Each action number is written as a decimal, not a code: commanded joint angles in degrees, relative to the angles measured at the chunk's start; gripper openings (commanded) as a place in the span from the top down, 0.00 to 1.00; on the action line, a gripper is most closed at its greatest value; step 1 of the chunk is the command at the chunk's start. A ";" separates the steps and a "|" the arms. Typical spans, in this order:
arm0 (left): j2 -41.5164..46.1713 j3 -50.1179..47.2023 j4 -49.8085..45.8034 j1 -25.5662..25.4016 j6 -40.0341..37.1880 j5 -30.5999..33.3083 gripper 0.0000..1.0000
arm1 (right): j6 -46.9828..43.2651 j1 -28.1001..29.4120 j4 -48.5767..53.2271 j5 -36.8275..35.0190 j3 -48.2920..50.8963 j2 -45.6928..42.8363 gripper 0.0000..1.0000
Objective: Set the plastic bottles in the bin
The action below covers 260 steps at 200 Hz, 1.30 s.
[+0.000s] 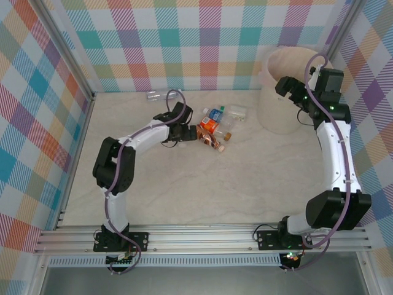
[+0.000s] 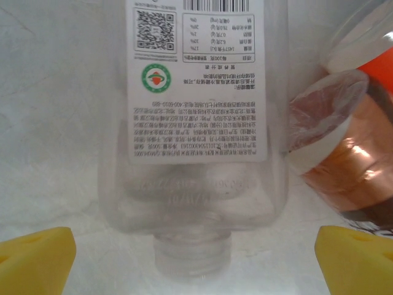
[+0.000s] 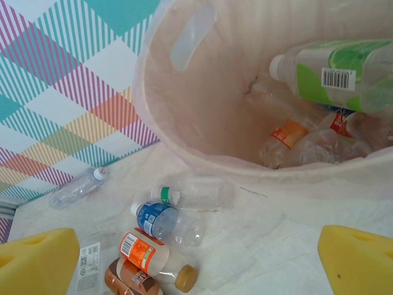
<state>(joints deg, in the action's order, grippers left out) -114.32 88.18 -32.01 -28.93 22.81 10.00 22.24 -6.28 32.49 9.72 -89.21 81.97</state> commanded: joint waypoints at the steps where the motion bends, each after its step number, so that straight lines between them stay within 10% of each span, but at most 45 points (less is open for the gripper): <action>1: -2.93 3.44 -3.42 0.58 -5.86 1.91 0.00 | 0.62 0.04 -2.49 0.79 0.70 -2.43 0.00; 132: -11.68 9.51 -2.74 0.73 -8.09 7.93 0.13 | 2.66 0.80 -3.77 13.00 4.97 -3.00 0.00; 260: 13.17 -12.32 9.35 -3.96 -9.90 6.96 0.29 | 11.85 18.05 -14.62 14.51 18.37 -6.88 0.00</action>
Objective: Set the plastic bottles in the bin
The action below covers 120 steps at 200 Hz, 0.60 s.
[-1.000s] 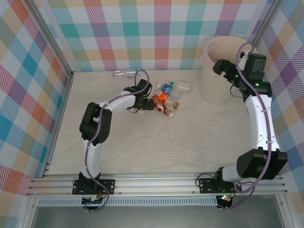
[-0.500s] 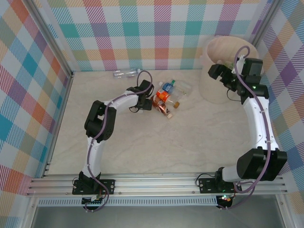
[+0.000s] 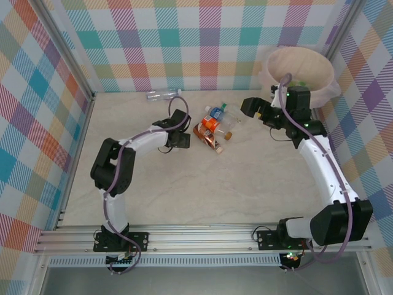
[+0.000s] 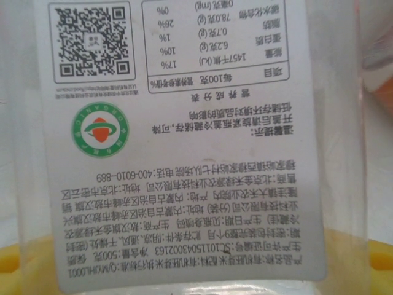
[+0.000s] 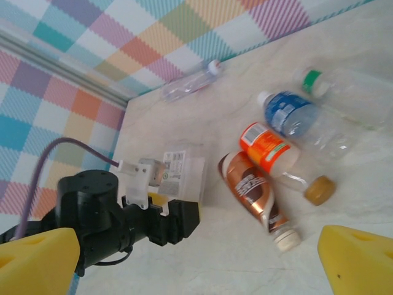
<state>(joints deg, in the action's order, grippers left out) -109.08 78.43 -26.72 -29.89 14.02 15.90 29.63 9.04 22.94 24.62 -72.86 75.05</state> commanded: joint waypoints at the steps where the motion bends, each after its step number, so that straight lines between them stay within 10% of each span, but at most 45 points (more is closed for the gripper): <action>1: 8.18 -2.62 4.10 -3.12 -1.11 1.06 0.29 | 4.60 2.91 -5.17 -0.42 2.07 0.08 0.00; 120: 23.99 -9.00 13.50 -19.18 -7.30 3.58 0.30 | 12.03 14.20 -20.92 10.28 1.98 11.86 0.00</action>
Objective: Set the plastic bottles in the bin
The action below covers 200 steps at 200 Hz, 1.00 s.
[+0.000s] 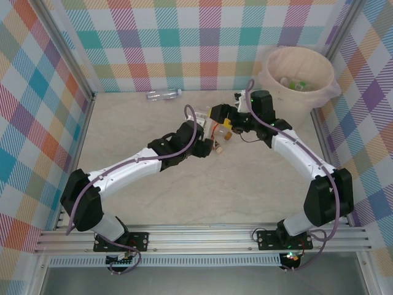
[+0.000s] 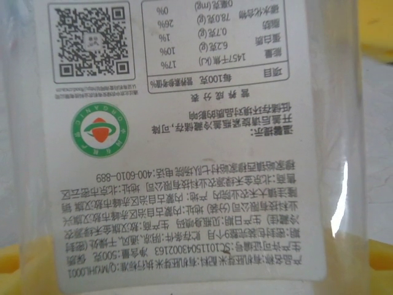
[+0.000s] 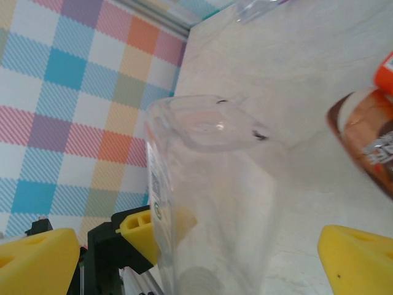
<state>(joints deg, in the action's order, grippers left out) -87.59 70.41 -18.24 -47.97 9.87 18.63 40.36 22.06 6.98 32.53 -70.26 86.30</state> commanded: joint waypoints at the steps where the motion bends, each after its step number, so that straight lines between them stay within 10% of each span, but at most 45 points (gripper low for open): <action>1: 2.51 -1.02 5.12 -1.18 -3.21 0.78 0.30 | 1.30 1.20 -4.96 2.37 -0.65 0.66 0.00; 200: 1.47 1.04 5.23 -2.66 -1.58 -1.06 0.18 | -5.17 1.75 1.07 -4.96 -0.32 -0.07 0.55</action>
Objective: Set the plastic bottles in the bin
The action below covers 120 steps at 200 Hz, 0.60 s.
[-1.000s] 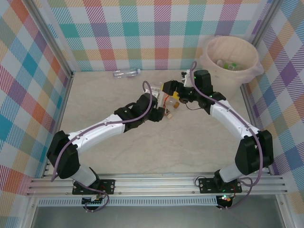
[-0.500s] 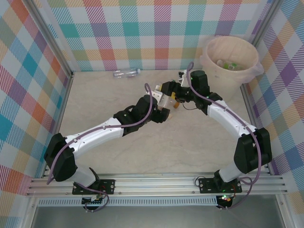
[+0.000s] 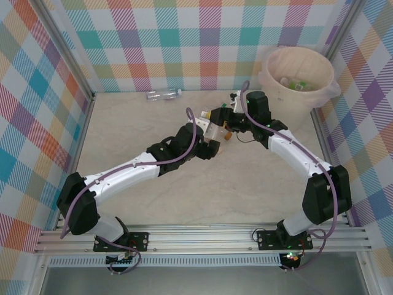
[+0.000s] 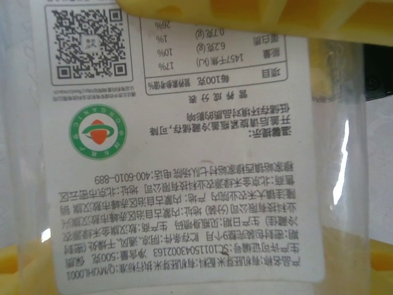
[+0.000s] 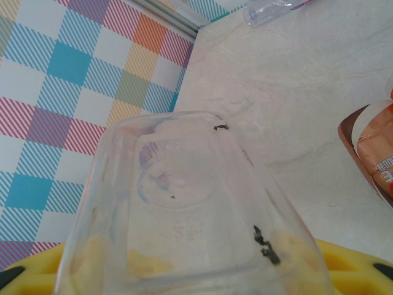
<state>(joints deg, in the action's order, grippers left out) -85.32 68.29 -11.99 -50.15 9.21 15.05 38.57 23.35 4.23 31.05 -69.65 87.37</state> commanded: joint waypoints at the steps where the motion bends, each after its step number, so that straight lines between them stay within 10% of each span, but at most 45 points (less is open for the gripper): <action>1: -0.81 3.21 -1.11 -0.47 -0.89 2.57 0.17 | -3.39 0.42 3.88 -3.55 -0.93 -1.19 0.56; 39: -0.48 3.93 -0.83 -0.39 -0.36 0.29 0.01 | -4.10 -0.75 5.94 -6.49 -0.80 -2.68 0.61; 120: 6.21 1.23 2.51 -0.44 0.90 5.42 0.00 | -5.14 -7.18 7.27 -9.04 -0.43 -6.96 0.65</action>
<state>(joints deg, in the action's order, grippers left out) -84.68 70.70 -11.66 -50.30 9.39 13.98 36.16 19.35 9.98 24.47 -69.73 83.57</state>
